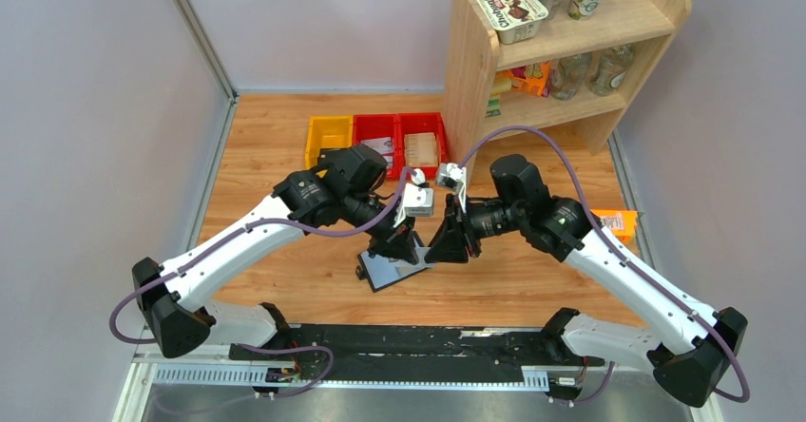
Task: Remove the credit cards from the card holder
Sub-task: Pick up the credit card from the card holder.
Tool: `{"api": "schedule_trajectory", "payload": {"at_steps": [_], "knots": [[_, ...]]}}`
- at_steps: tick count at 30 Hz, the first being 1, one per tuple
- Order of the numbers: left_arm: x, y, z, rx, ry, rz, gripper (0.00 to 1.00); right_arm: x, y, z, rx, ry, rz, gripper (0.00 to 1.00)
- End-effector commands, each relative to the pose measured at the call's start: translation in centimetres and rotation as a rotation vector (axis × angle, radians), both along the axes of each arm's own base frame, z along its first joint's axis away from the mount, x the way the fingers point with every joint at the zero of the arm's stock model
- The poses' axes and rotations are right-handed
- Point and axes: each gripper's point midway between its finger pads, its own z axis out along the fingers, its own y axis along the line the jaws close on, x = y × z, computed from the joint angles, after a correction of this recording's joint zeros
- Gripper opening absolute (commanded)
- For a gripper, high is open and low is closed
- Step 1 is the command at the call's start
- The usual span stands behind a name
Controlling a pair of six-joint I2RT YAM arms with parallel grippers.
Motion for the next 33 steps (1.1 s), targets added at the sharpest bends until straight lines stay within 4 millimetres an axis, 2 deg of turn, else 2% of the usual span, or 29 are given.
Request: {"api": "schedule_trajectory", "payload": {"at_steps": [1, 2, 3, 4, 5, 6, 7, 8, 10, 11, 14, 15, 16, 17, 21, 25, 30, 32, 33], "knots": [[1.4, -0.7, 1.6, -0.109, 0.000, 0.089, 0.00, 2.2, -0.2, -0.9, -0.040, -0.029, -0.136, 0.42], [2.3, -0.1, 0.6, -0.092, 0.032, 0.187, 0.00, 2.9, -0.4, -0.8, -0.038, -0.045, -0.185, 0.49], [4.0, -0.6, 1.1, -0.139, -0.007, 0.252, 0.00, 3.9, -0.7, -0.8, -0.039, -0.057, -0.250, 0.59], [5.6, 0.5, -0.1, -0.115, 0.024, 0.412, 0.00, 5.0, -1.1, -0.4, -0.029, -0.078, -0.328, 0.68], [7.3, 0.4, 0.8, -0.175, -0.008, 0.486, 0.00, 6.0, -1.5, -0.4, -0.022, -0.081, -0.396, 0.73], [9.1, 1.8, -0.4, -0.158, 0.023, 0.669, 0.00, 6.8, -2.1, -0.1, -0.012, -0.096, -0.463, 0.79], [10.6, 2.0, 0.2, -0.206, 0.011, 0.751, 0.00, 7.6, -2.6, 0.0, -0.004, -0.101, -0.530, 0.86], [12.4, 3.6, -0.8, -0.202, 0.045, 0.927, 0.00, 8.6, -3.3, -0.1, -0.005, -0.104, -0.606, 0.92], [14.9, 5.3, -1.0, -0.262, 0.082, 1.157, 0.00, 9.6, -4.3, -0.2, 0.001, -0.112, -0.706, 0.98], [15.5, 6.1, -1.9, -0.265, 0.130, 1.256, 0.00, 10.1, -5.0, -0.3, -0.001, -0.112, -0.765, 1.00], [18.4, 8.2, -2.4, -0.362, 0.195, 1.522, 0.00, 10.9, -6.7, -0.3, 0.006, -0.125, -0.882, 1.00], [19.3, 9.1, -3.2, -0.390, 0.243, 1.626, 0.00, 11.2, -7.4, -0.4, 0.004, -0.127, -0.928, 1.00], [20.1, 9.4, -2.8, -0.439, 0.255, 1.671, 0.00, 11.6, -8.3, -0.5, -0.003, -0.136, -0.981, 1.00], [21.0, 10.1, -3.2, -0.480, 0.287, 1.756, 0.00, 11.8, -9.0, -0.6, -0.014, -0.144, -1.022, 1.00], [24.1, 11.0, -3.2, -0.583, 0.316, 1.923, 0.00, 11.7, -10.5, -0.3, -0.020, -0.162, -1.073, 1.00], [27.5, 11.2, -3.4, -0.631, 0.337, 2.068, 0.00, 11.5, -11.6, 0.0, -0.017, -0.201, -1.104, 1.00], [31.9, 11.0, -4.6, -0.726, 0.396, 2.197, 0.01, 11.4, -12.9, 0.7, -0.011, -0.262, -1.132, 1.00], [33.3, 10.0, -4.0, -0.774, 0.427, 2.153, 0.00, 11.4, -12.8, 0.7, -0.020, -0.280, -1.117, 1.00], [33.8, 9.5, -2.6, -0.832, 0.422, 2.119, 0.00, 11.4, -12.5, 0.7, -0.026, -0.282, -1.098, 1.00]]}}
